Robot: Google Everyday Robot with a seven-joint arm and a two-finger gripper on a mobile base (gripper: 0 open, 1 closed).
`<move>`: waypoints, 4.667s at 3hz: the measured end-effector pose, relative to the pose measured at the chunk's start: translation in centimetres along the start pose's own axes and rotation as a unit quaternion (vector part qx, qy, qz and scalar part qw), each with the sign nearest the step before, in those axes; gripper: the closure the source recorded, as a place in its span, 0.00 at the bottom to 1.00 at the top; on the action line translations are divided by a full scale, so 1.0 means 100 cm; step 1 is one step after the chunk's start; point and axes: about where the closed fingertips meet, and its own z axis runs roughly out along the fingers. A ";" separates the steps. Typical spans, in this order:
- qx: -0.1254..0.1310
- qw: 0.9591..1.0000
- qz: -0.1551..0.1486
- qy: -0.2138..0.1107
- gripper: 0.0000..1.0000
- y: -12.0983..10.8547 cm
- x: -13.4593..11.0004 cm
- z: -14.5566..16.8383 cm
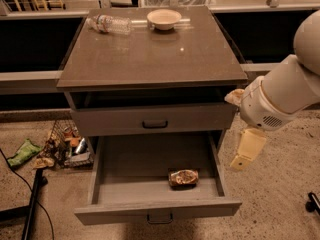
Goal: Pick orange can from middle drawer and place on counter
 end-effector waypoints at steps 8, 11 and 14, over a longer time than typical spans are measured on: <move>-0.125 0.983 -0.040 -0.127 0.00 0.018 0.055 0.253; -0.141 0.975 -0.027 -0.172 0.00 -0.010 0.066 0.326; -0.124 0.971 -0.032 -0.201 0.00 -0.061 0.073 0.384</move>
Offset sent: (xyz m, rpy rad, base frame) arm 0.0082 0.0019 -0.0593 -0.0247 0.0521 0.0265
